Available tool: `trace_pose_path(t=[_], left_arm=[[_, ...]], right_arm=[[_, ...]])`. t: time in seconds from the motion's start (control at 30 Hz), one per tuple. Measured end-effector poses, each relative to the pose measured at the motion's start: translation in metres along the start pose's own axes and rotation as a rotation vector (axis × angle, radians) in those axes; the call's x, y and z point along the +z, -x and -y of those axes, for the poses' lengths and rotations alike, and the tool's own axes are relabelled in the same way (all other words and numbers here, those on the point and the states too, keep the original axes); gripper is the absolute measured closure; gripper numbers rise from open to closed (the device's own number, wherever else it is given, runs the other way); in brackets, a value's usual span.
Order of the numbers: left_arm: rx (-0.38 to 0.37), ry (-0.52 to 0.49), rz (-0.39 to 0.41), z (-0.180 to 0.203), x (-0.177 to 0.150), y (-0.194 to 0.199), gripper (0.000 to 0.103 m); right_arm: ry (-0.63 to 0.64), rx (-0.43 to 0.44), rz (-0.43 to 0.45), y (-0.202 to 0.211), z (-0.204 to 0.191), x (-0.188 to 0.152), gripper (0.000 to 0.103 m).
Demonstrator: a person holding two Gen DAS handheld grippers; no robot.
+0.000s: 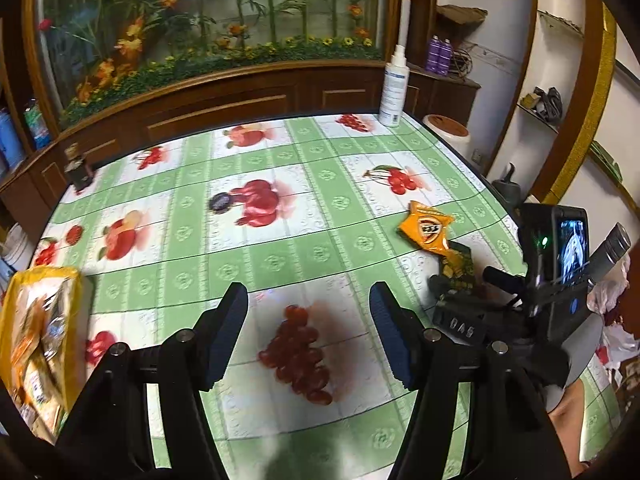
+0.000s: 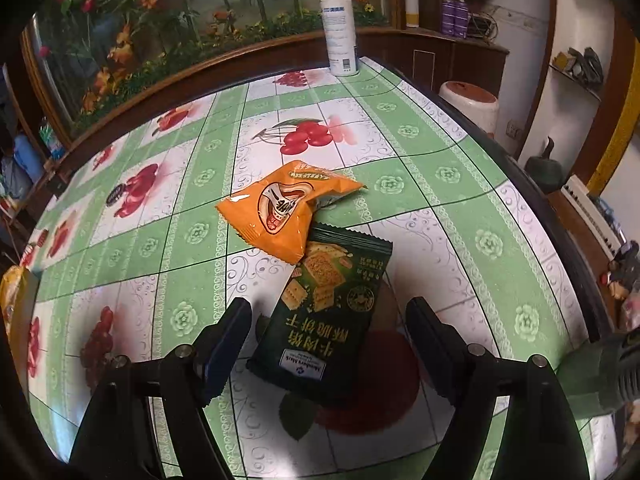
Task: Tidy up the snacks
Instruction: 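Grasp the orange chip bag with the left tool while the right tool grasps the green cracker pack, then carry the chip bag with the left tool to the tray while the right tool carries the cracker pack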
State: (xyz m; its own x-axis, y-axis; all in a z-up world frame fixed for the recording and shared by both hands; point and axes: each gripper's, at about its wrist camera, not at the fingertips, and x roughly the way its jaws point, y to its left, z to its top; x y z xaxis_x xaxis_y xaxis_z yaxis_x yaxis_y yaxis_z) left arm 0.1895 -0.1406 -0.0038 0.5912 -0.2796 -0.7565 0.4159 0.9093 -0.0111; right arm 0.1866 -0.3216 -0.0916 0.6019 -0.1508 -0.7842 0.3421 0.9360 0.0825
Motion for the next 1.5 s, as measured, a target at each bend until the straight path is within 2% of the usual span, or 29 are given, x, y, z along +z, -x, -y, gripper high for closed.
trace_pose_path(t=[0.1,0.13,0.3,0.43,0.57,0.8,0.83,0.87,0.9,0.93,0.97,1.0,1.17,1.3,1.4,1.5], left_arm=[[-0.061,-0.029,-0.028,0.014,0.014,-0.017,0.04],[-0.085,-0.041,-0.038,0.021,0.019,-0.024,0.04],[-0.16,-0.109,-0.082,0.061,0.036,-0.064,0.039],[-0.179,-0.211,-0.086,0.097,0.047,-0.086,0.039],[-0.16,-0.314,-0.096,0.126,0.052,-0.104,0.04],[-0.104,-0.389,-0.173,0.144,0.039,-0.142,0.039],[-0.115,-0.378,-0.154,0.142,0.038,-0.142,0.043],[-0.132,-0.36,-0.158,0.141,0.038,-0.143,0.064],[-0.147,-0.335,-0.159,0.138,0.039,-0.142,0.077],[-0.15,-0.317,-0.159,0.135,0.04,-0.14,0.082],[-0.157,-0.306,-0.152,0.132,0.04,-0.137,0.095],[-0.162,-0.298,-0.146,0.128,0.04,-0.132,0.098],[-0.185,-0.208,-0.116,0.092,0.027,-0.104,0.098],[-0.194,-0.14,-0.067,0.054,0.008,-0.059,0.098],[-0.174,-0.075,-0.03,0.024,-0.014,-0.02,0.098],[-0.076,-0.028,-0.013,-0.001,-0.039,0.012,0.098]], right_arm=[[0.064,-0.034,0.003,0.002,0.0,-0.004,0.045],[0.066,-0.034,0.009,0.006,0.004,-0.008,0.056],[0.026,0.041,0.006,0.028,0.031,-0.029,0.057],[0.0,0.098,0.002,0.048,0.044,-0.047,0.057],[-0.021,0.137,-0.012,0.057,0.052,-0.063,0.057],[-0.016,0.152,-0.015,0.062,0.052,-0.066,0.057],[-0.015,0.152,-0.014,0.062,0.052,-0.067,0.057],[-0.015,0.154,-0.013,0.062,0.052,-0.066,0.057],[-0.014,0.154,-0.013,0.062,0.052,-0.066,0.057],[-0.014,0.154,-0.012,0.062,0.052,-0.066,0.057],[-0.015,0.156,-0.012,0.062,0.052,-0.066,0.057],[-0.015,0.157,-0.011,0.063,0.052,-0.067,0.057],[-0.03,0.185,0.006,0.071,0.053,-0.072,0.057],[-0.039,0.239,0.026,0.086,0.052,-0.081,0.057],[-0.031,0.265,0.039,0.095,0.046,-0.085,0.057],[-0.021,0.305,0.043,0.104,0.035,-0.09,0.057]])
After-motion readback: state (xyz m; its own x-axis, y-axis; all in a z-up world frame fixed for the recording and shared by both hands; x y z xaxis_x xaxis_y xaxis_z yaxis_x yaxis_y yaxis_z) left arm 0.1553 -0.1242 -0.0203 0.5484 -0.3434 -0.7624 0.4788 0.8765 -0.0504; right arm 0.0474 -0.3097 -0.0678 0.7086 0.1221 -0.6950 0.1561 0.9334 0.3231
